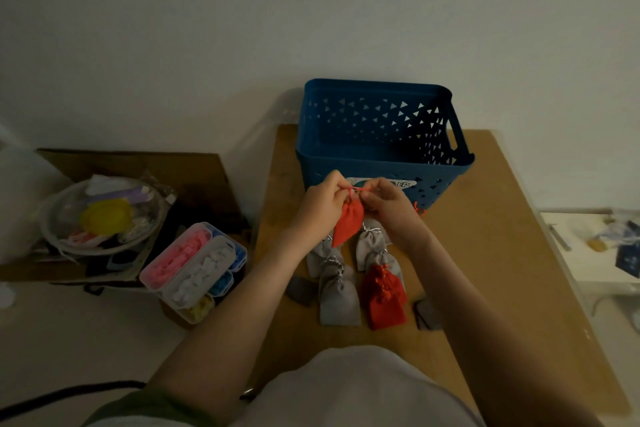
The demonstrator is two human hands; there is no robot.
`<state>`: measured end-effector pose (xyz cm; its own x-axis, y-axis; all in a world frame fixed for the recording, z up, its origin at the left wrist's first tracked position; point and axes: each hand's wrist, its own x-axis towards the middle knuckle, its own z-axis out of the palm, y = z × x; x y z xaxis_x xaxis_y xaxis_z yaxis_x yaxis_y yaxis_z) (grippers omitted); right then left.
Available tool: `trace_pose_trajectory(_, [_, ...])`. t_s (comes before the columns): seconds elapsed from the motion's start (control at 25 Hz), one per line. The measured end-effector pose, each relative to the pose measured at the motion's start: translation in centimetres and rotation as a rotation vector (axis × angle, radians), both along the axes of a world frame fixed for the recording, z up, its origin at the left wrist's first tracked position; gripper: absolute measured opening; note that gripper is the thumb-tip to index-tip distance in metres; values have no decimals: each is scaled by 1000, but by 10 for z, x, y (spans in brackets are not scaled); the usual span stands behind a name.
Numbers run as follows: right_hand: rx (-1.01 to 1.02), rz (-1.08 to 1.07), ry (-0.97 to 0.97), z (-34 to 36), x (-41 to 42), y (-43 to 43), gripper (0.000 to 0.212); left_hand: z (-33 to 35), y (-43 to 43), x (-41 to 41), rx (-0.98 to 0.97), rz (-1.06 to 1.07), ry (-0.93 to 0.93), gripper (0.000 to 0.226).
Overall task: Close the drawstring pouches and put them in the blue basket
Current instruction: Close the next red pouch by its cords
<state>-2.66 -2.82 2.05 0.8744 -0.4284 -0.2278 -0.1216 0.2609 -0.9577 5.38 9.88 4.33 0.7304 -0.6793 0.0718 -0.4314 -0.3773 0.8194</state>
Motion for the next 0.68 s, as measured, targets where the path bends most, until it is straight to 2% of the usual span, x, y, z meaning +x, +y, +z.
trace_pose_trajectory(0.08, [0, -50, 0, 1, -1, 2, 11, -1, 0, -2, -37, -16, 43, 10])
trace_pose_trajectory(0.24, [-41, -69, 76, -6, -3, 3, 30, -8, 0, -1, -41, -5, 135, 9])
trace_pose_trajectory(0.48, [-15, -80, 50, -6, -7, 1, 23, -11, 4, 3, -57, -68, 270, 13])
trace_pose_trajectory(0.68, [12, -147, 57, -4, -3, 5, 21, 0, 6, 0, -153, 7, 619, 17])
